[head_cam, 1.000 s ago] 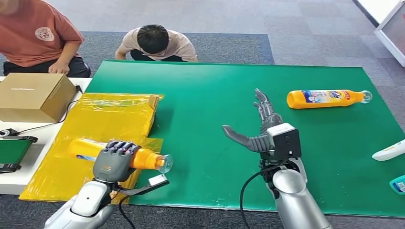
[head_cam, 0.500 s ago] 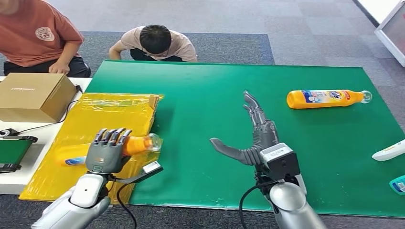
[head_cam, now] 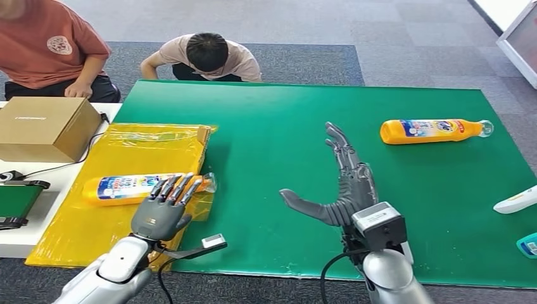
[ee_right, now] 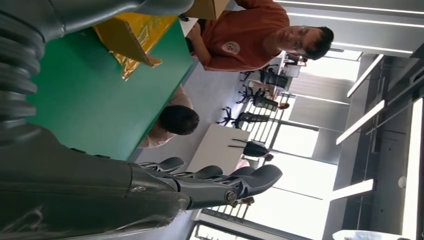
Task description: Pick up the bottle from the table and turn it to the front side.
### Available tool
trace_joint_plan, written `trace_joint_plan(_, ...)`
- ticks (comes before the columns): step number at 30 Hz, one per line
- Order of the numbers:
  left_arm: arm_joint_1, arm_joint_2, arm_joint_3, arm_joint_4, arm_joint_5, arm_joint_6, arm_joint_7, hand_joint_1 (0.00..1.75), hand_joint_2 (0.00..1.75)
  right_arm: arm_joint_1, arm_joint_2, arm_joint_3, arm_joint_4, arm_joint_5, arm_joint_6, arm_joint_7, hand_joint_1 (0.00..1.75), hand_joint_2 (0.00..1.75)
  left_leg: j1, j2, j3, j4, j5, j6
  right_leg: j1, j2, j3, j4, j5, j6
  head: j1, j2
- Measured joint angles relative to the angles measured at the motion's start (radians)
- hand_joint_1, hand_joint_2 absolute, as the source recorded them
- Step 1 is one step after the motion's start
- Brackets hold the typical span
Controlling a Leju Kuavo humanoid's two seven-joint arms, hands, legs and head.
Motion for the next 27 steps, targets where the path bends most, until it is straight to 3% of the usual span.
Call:
trace_joint_plan(4,0.021,-0.013,0.015,-0.031,0.027,0.003,-0.027,0.0,1.75,0.005,0.0,0.0,-0.007,0.01,-0.006,0.0,0.0,1.75,0.0,0.0,0.0,0.0,0.0,0.0,0.0,0.0,0.0,0.0,0.0,0.0,0.0,0.0)
trace_joint_plan(9,0.062,-0.033,0.028,-0.121,0.183,0.003,-0.104,0.0,1.75,0.021,0.0,0.0,-0.013,0.028,-0.019,0.002,0.0,1.75,0.0,0.0,0.0,0.0,0.0,0.0,0.0,0.0,0.0,0.0,0.0,0.0,0.0,0.0)
trace_joint_plan(17,0.089,-0.049,0.035,-0.196,0.25,-0.002,-0.138,0.0,1.75,0.028,0.0,-0.001,-0.016,0.032,-0.022,0.002,0.0,1.75,0.0,0.0,0.0,0.0,0.0,0.0,0.0,0.0,0.0,0.0,0.0,0.0,0.0,0.0)
trace_joint_plan(19,0.104,-0.057,0.038,-0.228,0.399,-0.024,-0.201,0.0,1.75,0.036,0.0,-0.002,-0.02,0.036,-0.024,0.006,0.0,1.75,0.0,0.0,0.0,0.0,0.0,0.0,0.0,0.0,0.0,0.0,0.0,0.0,0.0,0.0)
trace_joint_plan(22,0.158,-0.072,0.047,-0.345,0.777,-0.126,-0.329,0.0,1.75,0.067,-0.001,-0.011,-0.031,0.0,0.012,0.01,0.0,1.75,0.0,0.0,0.0,0.0,0.0,0.0,0.0,0.0,0.0,0.0,0.0,0.0,0.0,0.0)
trace_joint_plan(27,0.265,-0.084,0.075,-0.541,1.313,-0.389,-0.467,0.0,1.75,0.105,-0.037,-0.017,-0.027,-0.164,0.261,0.006,0.0,1.75,0.0,0.0,-0.001,0.0,-0.003,0.001,0.0,0.0,0.0,0.0,-0.002,0.001,0.0,0.0)
